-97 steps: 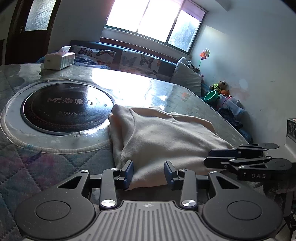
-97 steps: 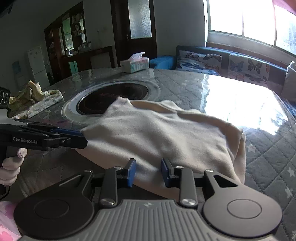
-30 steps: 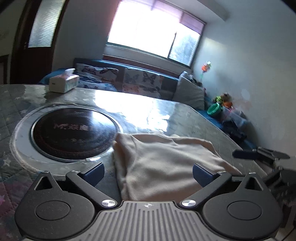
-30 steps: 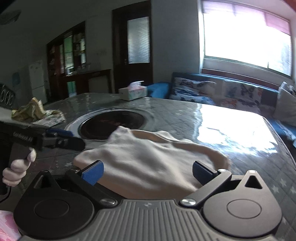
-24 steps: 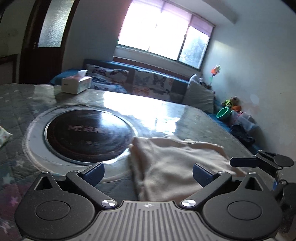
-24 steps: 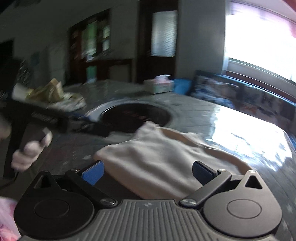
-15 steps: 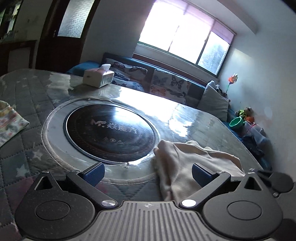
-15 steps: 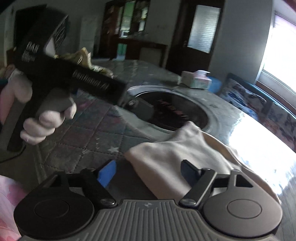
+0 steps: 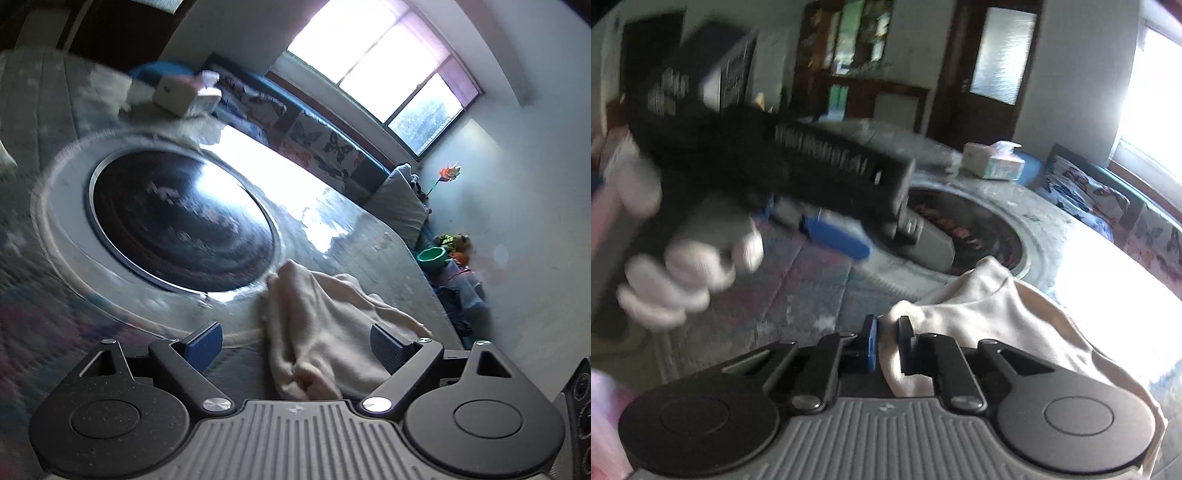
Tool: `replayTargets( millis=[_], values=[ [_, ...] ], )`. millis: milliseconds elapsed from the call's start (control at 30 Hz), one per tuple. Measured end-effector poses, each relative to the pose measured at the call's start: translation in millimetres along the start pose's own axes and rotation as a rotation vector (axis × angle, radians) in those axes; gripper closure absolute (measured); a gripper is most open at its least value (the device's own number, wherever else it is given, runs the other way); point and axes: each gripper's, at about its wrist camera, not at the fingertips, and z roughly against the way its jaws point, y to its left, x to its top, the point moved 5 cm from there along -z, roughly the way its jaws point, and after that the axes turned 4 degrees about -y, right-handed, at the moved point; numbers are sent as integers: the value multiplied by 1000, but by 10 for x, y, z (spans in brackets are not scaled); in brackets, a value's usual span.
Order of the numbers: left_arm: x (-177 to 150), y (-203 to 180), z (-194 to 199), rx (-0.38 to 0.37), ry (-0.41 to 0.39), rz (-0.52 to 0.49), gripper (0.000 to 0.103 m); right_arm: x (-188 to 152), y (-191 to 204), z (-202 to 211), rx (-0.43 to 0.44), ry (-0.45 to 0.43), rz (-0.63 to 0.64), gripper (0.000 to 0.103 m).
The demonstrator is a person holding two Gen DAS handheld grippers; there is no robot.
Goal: Fold clothes
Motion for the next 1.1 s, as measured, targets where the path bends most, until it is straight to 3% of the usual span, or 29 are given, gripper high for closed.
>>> replayTargets(
  millis=[233,467,600,633,767,867,1100],
  values=[
    [10,-28,-340,-30,93,120,15,142,-253,235,20,-78,-138,93],
    [25,-26,-610,-62,144,201,31,106,-291,315,54,-104,-167,94],
    [-10,38,-711,-53,181,240,76,54,-276,304,81,-104,-176,93],
    [-15,60,-721,-49,181,244,79,35,-283,304,85,-102,-182,93],
    [-24,85,-701,-42,177,233,85,-49,-352,376,92,-111,-214,82],
    [-28,74,-687,-36,174,224,85,-141,-519,509,64,-119,-267,80],
    [-52,29,-710,-17,170,204,85,-533,-1279,771,-159,-103,-427,71]
  ],
)
